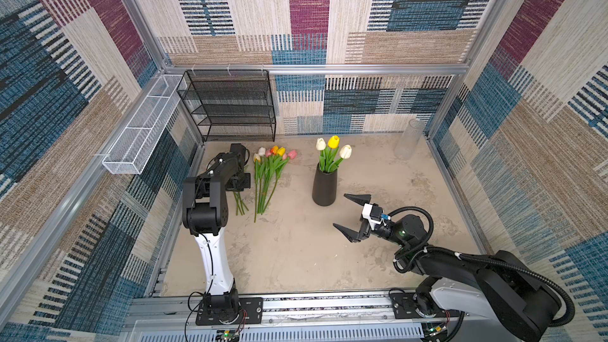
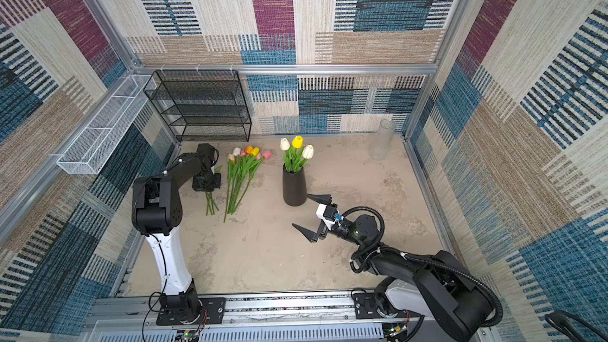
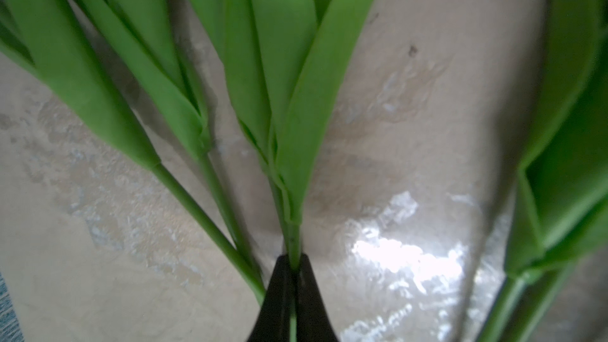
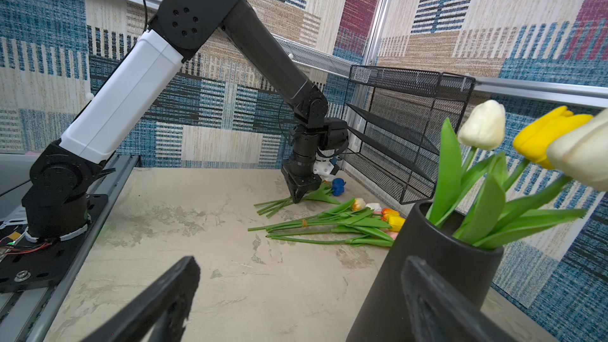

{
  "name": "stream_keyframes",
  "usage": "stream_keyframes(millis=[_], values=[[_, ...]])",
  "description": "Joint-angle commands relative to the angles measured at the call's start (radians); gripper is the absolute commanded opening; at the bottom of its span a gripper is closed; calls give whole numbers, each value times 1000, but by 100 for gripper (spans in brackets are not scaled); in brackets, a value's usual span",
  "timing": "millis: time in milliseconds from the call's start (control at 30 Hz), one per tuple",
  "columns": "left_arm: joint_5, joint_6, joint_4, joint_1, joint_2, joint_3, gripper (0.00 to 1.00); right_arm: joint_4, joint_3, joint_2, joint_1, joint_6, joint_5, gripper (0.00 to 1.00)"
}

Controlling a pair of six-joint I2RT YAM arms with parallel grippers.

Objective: Arrange the flowers into the vase
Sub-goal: 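Lower the left gripper onto a tulip stem in the pile and grasp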

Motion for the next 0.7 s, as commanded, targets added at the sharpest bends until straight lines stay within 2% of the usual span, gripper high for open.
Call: stream_keyframes(millis=[0, 233, 300, 500, 600, 667], values=[[32, -17, -30, -3, -42, -8, 5, 5, 8, -2, 2, -2, 13, 100], [44, -22, -40, -6, -116, -29, 7, 3, 6, -5, 2, -1, 16, 100], [35, -19, -40, -5, -126, -33, 10, 4, 8, -3, 2, -3, 19, 100], [31, -17, -40, -5, -117, -36, 11, 3, 8, -6, 2, 0, 15, 100], [42, -20, -40, -5, -109, -39, 15, 1, 8, -6, 2, -2, 21, 100], [41, -17, -40, -5, -101, -38, 10, -1, 7, -9, 3, -3, 23, 100]])
